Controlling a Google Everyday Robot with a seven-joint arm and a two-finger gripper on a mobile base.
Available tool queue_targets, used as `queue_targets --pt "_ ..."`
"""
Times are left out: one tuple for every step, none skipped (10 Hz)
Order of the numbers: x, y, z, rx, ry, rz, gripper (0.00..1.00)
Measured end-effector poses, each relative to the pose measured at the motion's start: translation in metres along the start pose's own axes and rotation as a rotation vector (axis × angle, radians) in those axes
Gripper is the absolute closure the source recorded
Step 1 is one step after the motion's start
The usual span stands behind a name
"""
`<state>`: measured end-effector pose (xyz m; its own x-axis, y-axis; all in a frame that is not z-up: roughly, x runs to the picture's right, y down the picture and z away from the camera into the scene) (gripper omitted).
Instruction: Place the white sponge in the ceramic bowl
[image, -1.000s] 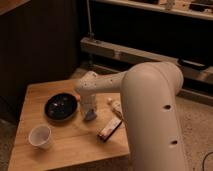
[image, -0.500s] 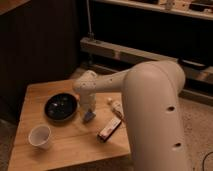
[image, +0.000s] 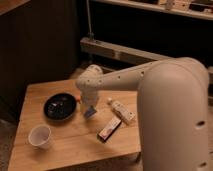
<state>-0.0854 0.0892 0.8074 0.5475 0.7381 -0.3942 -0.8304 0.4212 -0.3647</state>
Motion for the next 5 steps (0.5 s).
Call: queue_targets --pt "-0.002 -0.002 -0.007 0.004 -0.017 -0.003 0.93" --pt "-0.006 0.003 -0.013 0.000 -0.030 -0.024 0.93" --pt "-0.013 0.011 -0.015 -0.013 -0.041 -0.054 0.93" --pt "-0.022 0.022 -0.017 -0.029 -0.049 -0.082 0.93" --pt "-0.031 0.032 -0.018 -0.039 -0.056 -0.109 0.93"
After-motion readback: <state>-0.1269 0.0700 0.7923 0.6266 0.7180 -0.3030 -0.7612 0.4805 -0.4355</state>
